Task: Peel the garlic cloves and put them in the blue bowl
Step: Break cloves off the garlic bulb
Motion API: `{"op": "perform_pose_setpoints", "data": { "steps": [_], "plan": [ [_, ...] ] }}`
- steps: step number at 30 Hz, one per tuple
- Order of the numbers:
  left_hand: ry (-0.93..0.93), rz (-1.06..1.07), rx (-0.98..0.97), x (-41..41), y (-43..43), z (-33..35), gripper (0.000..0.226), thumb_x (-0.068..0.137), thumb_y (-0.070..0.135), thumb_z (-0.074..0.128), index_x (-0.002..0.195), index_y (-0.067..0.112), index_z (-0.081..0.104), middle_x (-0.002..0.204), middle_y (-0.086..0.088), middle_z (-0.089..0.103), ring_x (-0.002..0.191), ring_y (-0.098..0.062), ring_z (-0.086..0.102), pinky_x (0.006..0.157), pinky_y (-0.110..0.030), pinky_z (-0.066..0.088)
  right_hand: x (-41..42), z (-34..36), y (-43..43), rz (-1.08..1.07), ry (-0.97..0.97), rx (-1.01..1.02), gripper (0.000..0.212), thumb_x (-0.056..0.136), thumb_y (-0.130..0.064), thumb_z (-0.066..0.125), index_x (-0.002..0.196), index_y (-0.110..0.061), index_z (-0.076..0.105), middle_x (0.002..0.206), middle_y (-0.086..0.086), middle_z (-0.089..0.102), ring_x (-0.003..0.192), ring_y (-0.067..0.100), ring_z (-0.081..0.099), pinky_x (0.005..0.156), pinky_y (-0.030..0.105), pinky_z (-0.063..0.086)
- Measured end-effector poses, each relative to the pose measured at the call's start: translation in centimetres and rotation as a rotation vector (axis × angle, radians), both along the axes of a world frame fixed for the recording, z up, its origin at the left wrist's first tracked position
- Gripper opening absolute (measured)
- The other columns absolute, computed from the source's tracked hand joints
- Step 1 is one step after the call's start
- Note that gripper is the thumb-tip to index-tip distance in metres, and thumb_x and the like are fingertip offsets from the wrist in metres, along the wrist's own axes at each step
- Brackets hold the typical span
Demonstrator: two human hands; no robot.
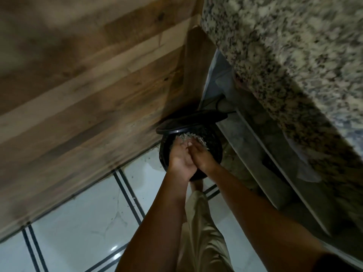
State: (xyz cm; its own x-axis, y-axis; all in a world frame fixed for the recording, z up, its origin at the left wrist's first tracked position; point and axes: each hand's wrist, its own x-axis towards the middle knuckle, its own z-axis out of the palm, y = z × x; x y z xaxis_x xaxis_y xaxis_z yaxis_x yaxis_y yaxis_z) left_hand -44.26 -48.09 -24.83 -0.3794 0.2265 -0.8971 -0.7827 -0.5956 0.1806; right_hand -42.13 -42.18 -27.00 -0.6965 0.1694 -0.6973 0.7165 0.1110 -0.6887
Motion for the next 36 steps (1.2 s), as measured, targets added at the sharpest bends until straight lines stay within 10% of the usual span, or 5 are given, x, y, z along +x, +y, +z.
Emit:
{"op": "perform_pose_setpoints", "data": {
  "steps": [7, 18, 36],
  "plan": [
    [0.289, 0.027, -0.086, 1.3, -2.2, 10.0, 0.039, 0.101, 0.025, 0.037, 0.134, 0.005, 0.046, 0.134, -0.012, 0.052, 0.124, -0.026, 0.049, 0.101, -0.032, 0.037, 2.4, 11.7, 0.7, -0.306, 0.205, -0.144, 0.027, 0.099, -0.024, 0.046, 0.118, -0.012, 0.06, 0.113, 0.001, 0.064, 0.107, 0.015, 0.059, 0.091, 0.026, 0.045],
    [0.753, -0.258, -0.071, 7.5, 7.6, 27.0, 0.01, 0.095, 0.011, 0.051, 0.091, 0.013, 0.06, 0.073, 0.0, 0.057, 0.061, -0.008, 0.055, 0.055, -0.017, 0.047, 12.2, 30.8, 9.5, -0.788, 0.63, -0.334, 0.017, 0.096, -0.008, 0.045, 0.103, -0.004, 0.06, 0.084, 0.008, 0.065, 0.069, 0.02, 0.062, 0.064, 0.029, 0.051],
    [0.956, -0.895, 0.15, 37.1, 32.1, 30.6, 0.008, 0.095, 0.011, 0.051, 0.089, 0.011, 0.058, 0.07, 0.0, 0.058, 0.054, -0.009, 0.053, 0.048, -0.016, 0.043, 45.6, 34.3, 30.4, -1.284, 0.798, -0.023, 0.01, 0.093, -0.013, 0.053, 0.093, -0.01, 0.063, 0.084, 0.007, 0.064, 0.068, 0.018, 0.059, 0.061, 0.029, 0.047]
  ]
}}
